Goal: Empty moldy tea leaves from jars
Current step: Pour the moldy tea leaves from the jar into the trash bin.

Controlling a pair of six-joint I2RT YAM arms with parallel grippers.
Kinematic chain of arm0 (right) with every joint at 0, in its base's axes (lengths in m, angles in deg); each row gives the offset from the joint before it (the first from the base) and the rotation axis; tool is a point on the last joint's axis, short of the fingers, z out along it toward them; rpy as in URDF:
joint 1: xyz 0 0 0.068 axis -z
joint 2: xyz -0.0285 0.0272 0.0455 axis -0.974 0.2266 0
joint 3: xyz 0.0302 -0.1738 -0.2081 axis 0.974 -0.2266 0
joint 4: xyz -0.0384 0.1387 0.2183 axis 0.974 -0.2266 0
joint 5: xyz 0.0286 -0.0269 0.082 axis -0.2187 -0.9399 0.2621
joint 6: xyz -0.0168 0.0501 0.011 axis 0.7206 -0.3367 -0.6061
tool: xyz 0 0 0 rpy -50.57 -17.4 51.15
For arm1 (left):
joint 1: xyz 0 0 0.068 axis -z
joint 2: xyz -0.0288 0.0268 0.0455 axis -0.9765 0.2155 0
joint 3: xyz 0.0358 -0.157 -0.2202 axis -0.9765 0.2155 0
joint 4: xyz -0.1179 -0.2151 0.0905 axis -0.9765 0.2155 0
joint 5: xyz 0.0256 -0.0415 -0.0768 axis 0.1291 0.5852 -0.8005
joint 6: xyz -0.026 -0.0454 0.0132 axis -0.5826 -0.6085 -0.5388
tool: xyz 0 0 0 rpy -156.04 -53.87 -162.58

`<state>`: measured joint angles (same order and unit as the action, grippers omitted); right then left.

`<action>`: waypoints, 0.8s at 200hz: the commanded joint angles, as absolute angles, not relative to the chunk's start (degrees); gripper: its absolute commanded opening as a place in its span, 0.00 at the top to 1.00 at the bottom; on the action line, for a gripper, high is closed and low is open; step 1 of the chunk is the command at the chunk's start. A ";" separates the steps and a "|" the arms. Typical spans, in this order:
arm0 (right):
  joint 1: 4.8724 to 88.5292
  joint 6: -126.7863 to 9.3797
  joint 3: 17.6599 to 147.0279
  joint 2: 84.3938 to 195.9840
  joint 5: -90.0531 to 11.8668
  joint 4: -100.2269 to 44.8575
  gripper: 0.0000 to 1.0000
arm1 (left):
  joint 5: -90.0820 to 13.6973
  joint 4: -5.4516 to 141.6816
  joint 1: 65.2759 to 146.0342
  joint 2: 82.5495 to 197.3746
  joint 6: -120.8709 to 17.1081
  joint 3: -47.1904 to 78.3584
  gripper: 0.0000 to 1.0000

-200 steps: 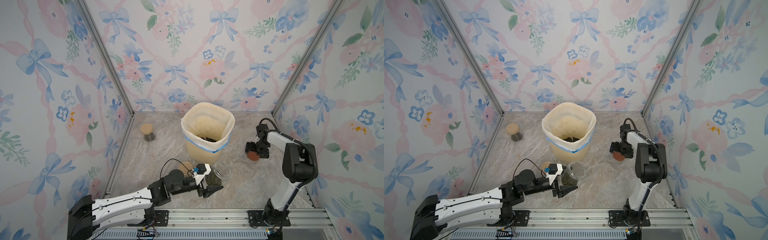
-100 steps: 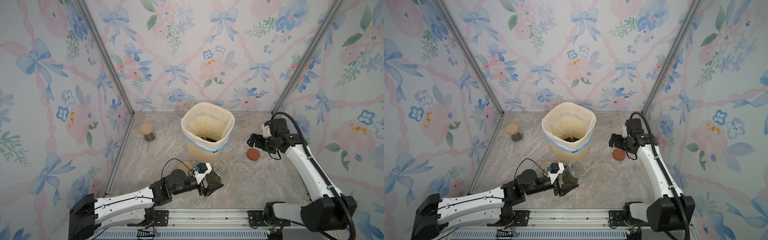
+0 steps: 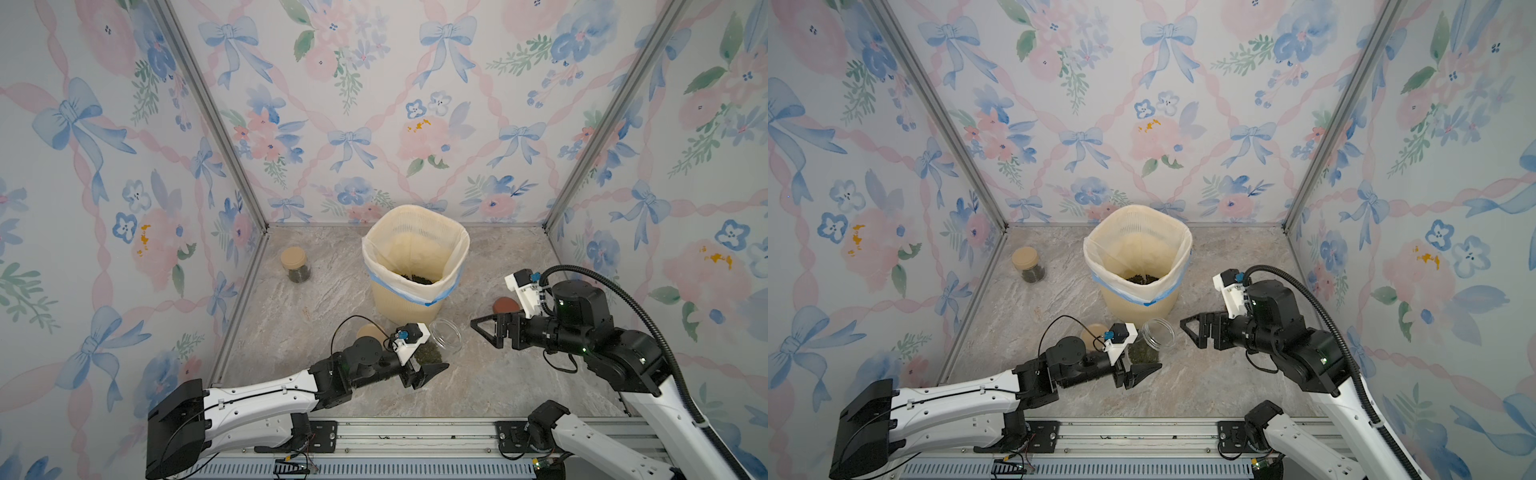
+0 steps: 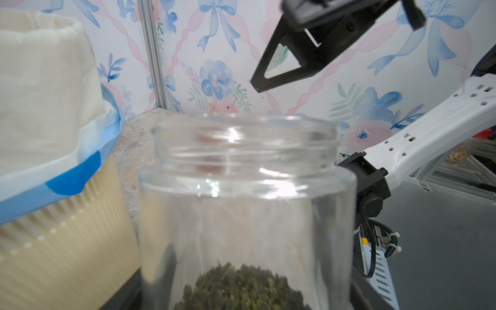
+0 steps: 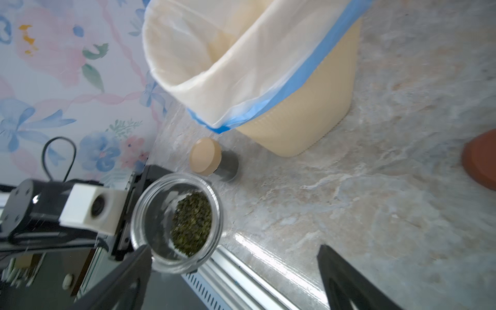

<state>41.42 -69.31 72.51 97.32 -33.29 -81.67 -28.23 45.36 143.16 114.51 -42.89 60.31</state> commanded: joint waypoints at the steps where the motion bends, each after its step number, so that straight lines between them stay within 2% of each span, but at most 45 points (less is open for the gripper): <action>1: 36.44 -70.65 70.12 96.52 -34.87 -80.41 0.02 | -27.33 39.96 142.87 114.61 -44.10 56.97 0.57; 83: 25.61 -68.50 66.59 96.26 -41.25 -65.64 0.03 | -27.81 39.95 142.87 114.28 -47.57 55.89 0.57; 160: 24.27 -66.72 66.30 99.30 -43.75 -62.79 0.02 | -27.28 39.87 142.89 112.56 -49.60 55.29 0.57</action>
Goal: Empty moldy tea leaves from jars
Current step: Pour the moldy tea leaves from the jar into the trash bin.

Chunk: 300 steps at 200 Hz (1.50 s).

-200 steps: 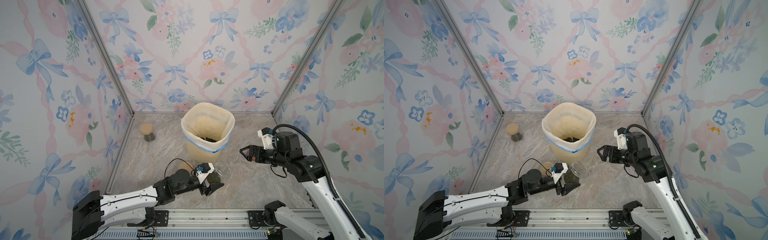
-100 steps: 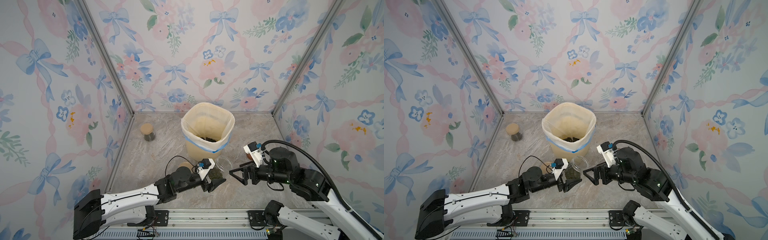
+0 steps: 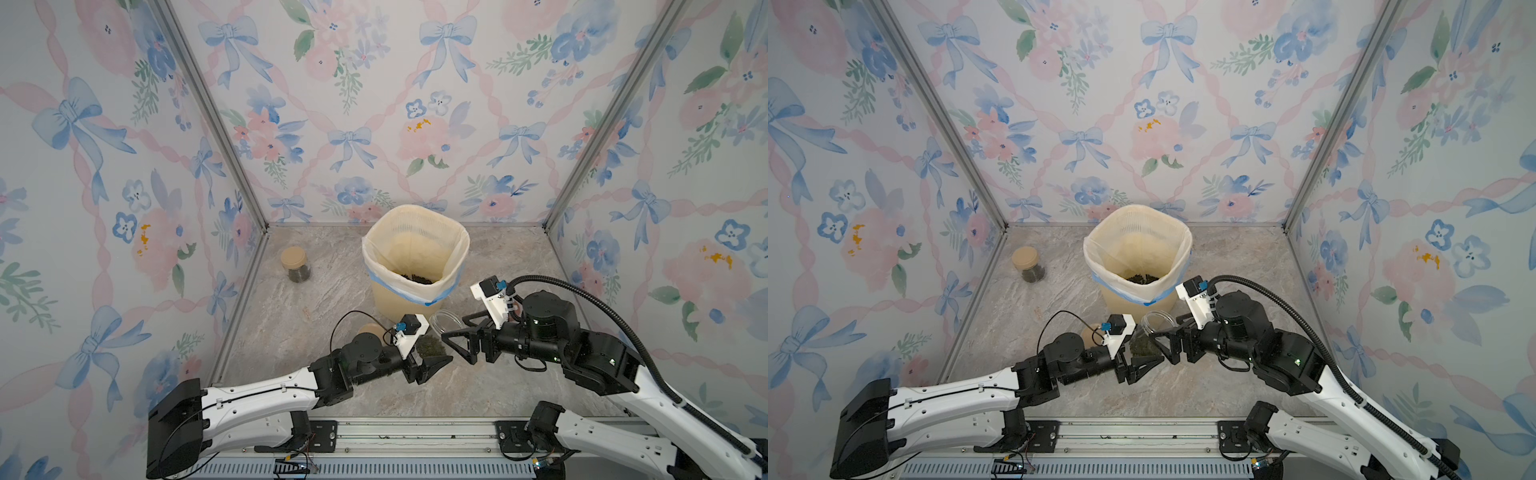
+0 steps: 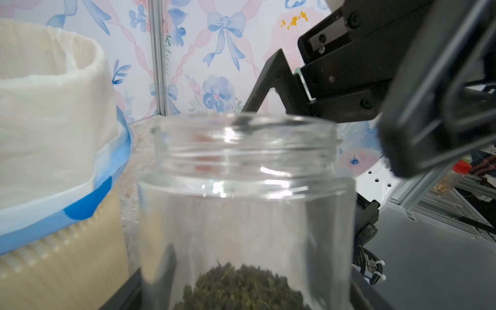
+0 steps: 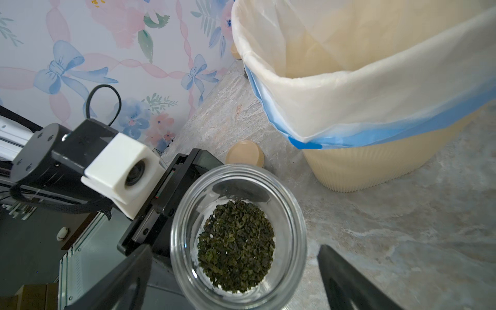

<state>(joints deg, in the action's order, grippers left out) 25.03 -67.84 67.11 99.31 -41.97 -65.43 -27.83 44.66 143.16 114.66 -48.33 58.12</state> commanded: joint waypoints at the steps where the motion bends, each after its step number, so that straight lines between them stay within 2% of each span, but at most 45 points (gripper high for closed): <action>1: 24.26 -66.72 66.27 99.30 -43.73 -62.76 0.02 | -27.33 39.87 142.92 112.54 -49.60 55.29 0.57; 157: 20.76 -67.50 66.72 105.02 -45.27 -58.52 0.00 | -27.74 39.73 142.86 111.90 -51.13 54.93 0.58; 186: 20.65 -67.52 66.95 105.28 -45.88 -59.31 0.06 | -27.64 39.51 142.99 111.83 -51.36 55.01 0.57; 219: 20.57 -67.38 68.18 105.33 -45.96 -60.20 0.23 | -27.37 39.30 142.95 111.48 -51.45 54.71 0.57; 243: 20.12 -67.59 69.99 104.78 -46.26 -60.11 0.28 | -26.99 39.29 142.98 110.93 -51.45 53.94 0.54; 271: 19.58 -67.59 72.96 105.15 -46.53 -60.88 0.31 | -25.99 39.32 142.98 110.03 -50.95 53.06 0.44; 300: 19.47 -67.66 74.71 105.86 -46.43 -60.39 0.34 | -24.79 39.26 142.96 109.80 -50.38 52.56 0.20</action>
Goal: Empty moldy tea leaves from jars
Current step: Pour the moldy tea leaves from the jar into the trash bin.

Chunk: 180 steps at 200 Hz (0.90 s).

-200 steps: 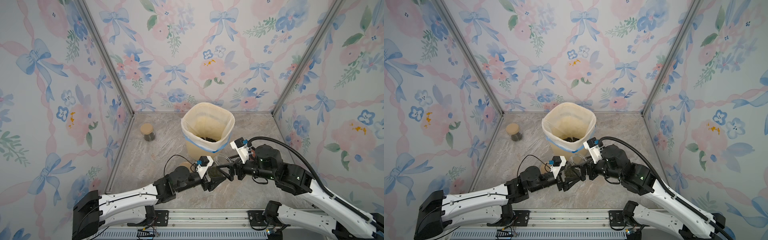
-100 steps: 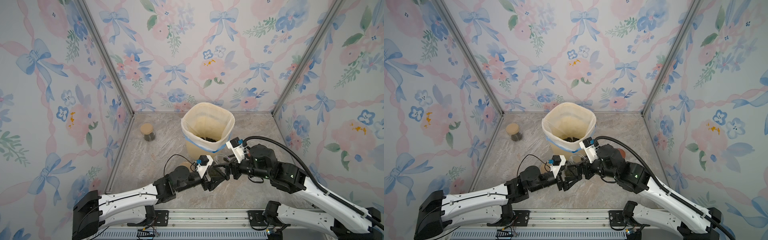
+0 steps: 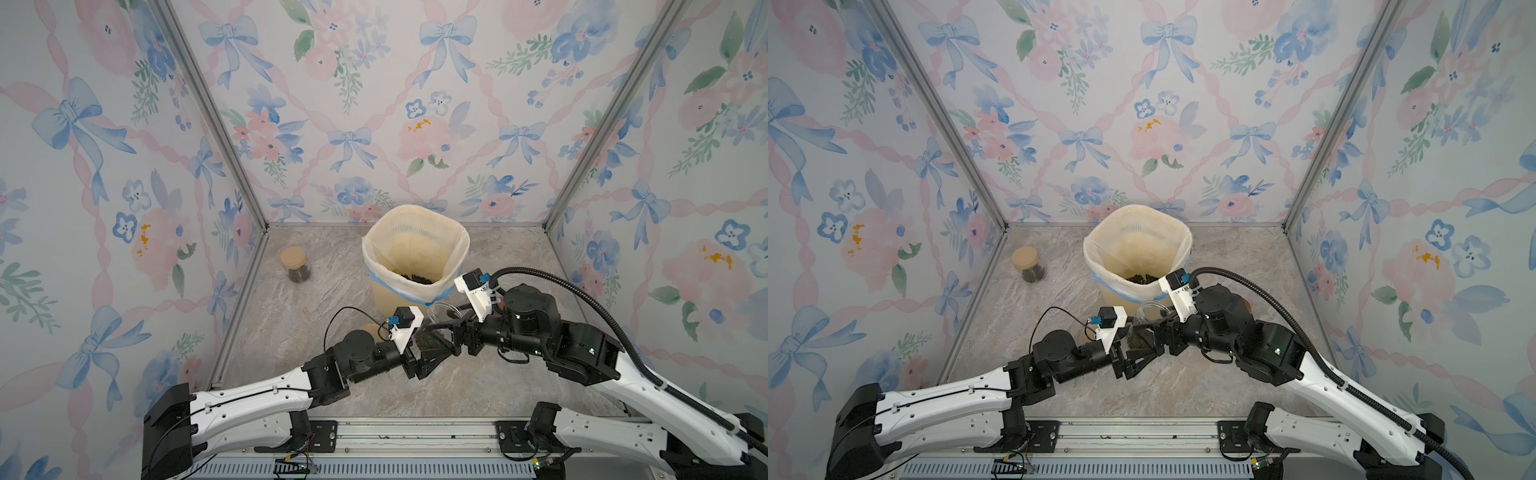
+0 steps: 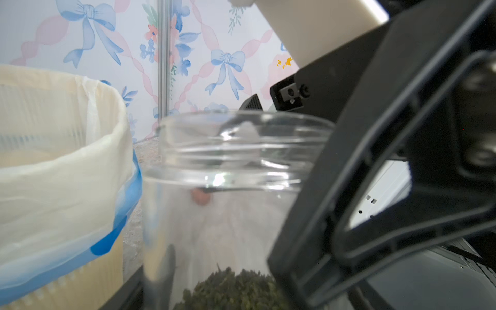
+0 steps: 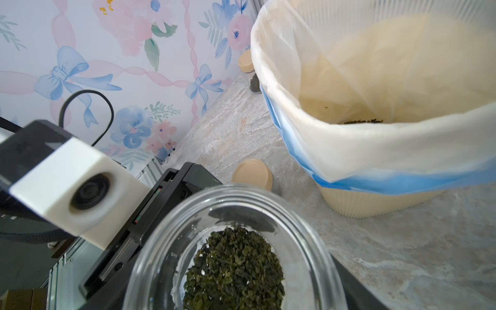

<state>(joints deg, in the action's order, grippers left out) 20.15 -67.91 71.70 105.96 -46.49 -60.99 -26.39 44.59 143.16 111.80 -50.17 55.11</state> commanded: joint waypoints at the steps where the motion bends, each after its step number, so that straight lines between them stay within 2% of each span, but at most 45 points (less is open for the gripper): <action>1: 19.49 -67.67 74.82 105.88 -46.48 -60.33 0.34 | -24.72 39.30 142.95 109.80 -50.30 52.61 0.19; 19: 19.45 -67.60 75.37 105.90 -47.04 -59.76 0.35 | -23.83 39.29 143.00 109.51 -49.90 52.65 0.10; 28: 19.43 -67.47 75.63 105.95 -47.42 -59.22 0.35 | -22.99 39.26 143.03 109.19 -49.61 52.74 0.02; 116: 20.59 -67.50 84.86 113.40 -46.39 -54.38 0.34 | -14.97 36.62 142.79 106.89 -42.43 52.81 0.02; 180: 29.04 -73.39 90.45 119.64 -36.20 -48.82 0.34 | -9.48 34.72 137.90 107.26 -39.23 50.84 0.02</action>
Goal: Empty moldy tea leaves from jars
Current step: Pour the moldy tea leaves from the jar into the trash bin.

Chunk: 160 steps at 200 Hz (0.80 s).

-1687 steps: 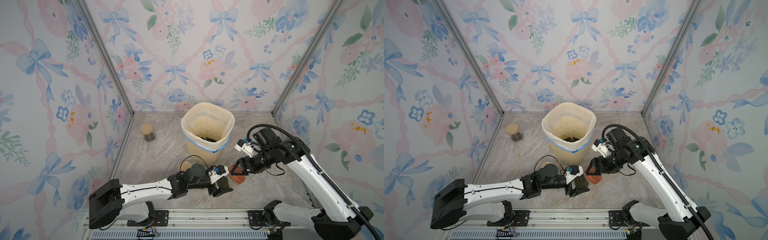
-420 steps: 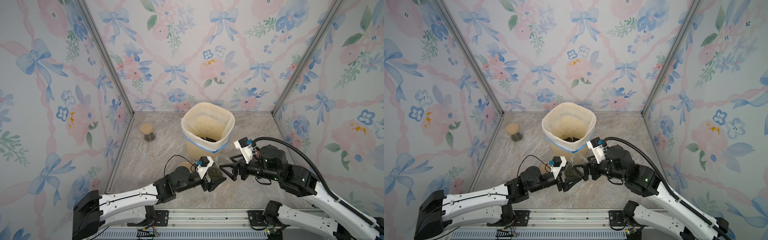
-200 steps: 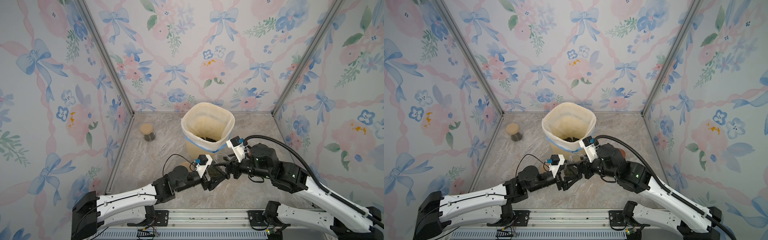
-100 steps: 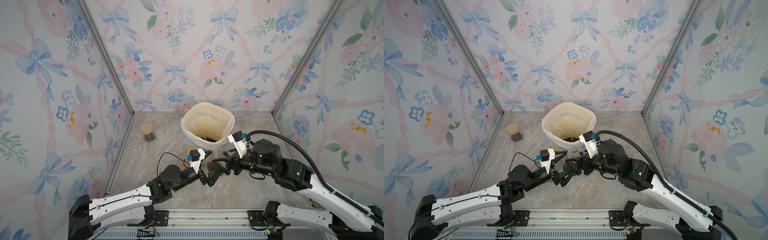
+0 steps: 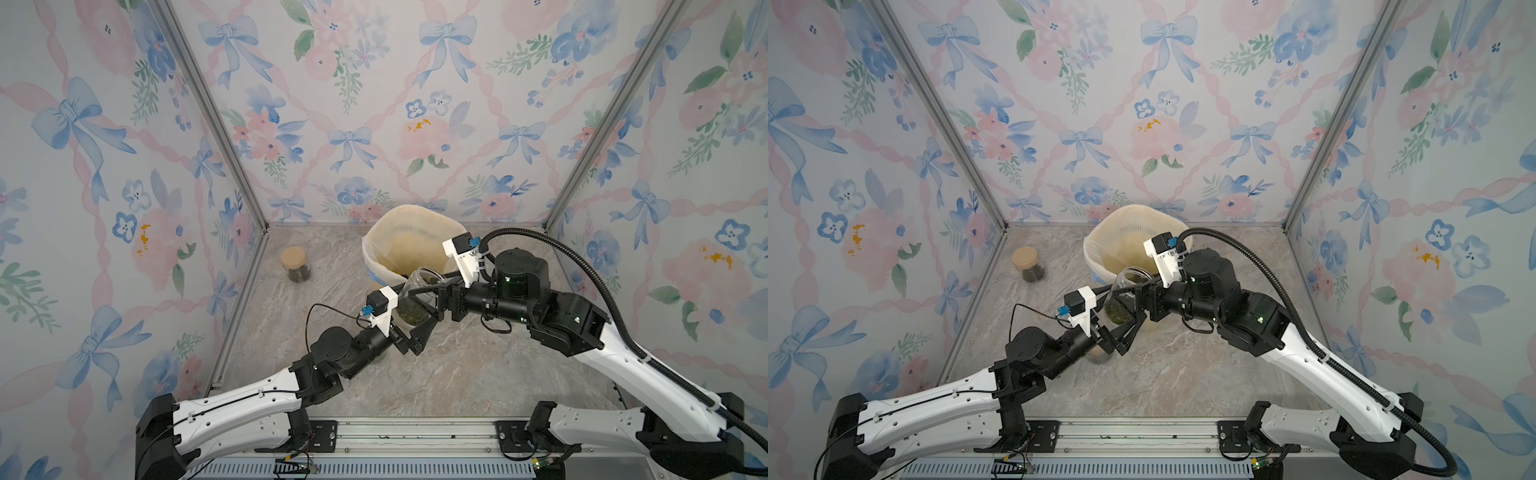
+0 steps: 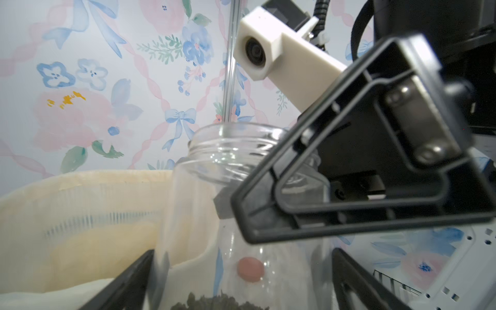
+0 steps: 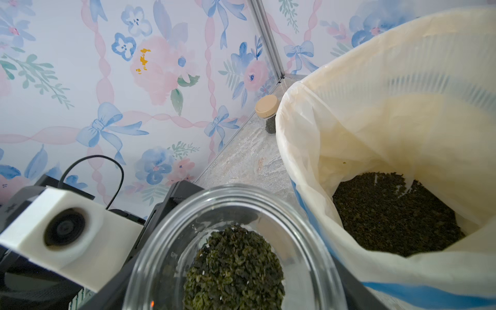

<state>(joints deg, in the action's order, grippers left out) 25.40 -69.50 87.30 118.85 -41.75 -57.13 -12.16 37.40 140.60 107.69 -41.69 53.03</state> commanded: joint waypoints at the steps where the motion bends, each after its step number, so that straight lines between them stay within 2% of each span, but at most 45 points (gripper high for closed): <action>1: 29.24 -73.48 90.51 119.71 -36.00 -48.66 0.34 | -9.46 34.70 137.70 107.30 -39.28 50.78 0.02; 74: 42.90 -88.81 90.73 125.14 -22.32 -36.78 0.35 | -18.53 32.26 127.30 114.83 -39.52 44.72 0.02; 160: 47.41 -100.91 90.37 132.41 -13.50 -26.88 0.35 | -32.31 29.62 118.70 121.10 -41.87 42.11 0.02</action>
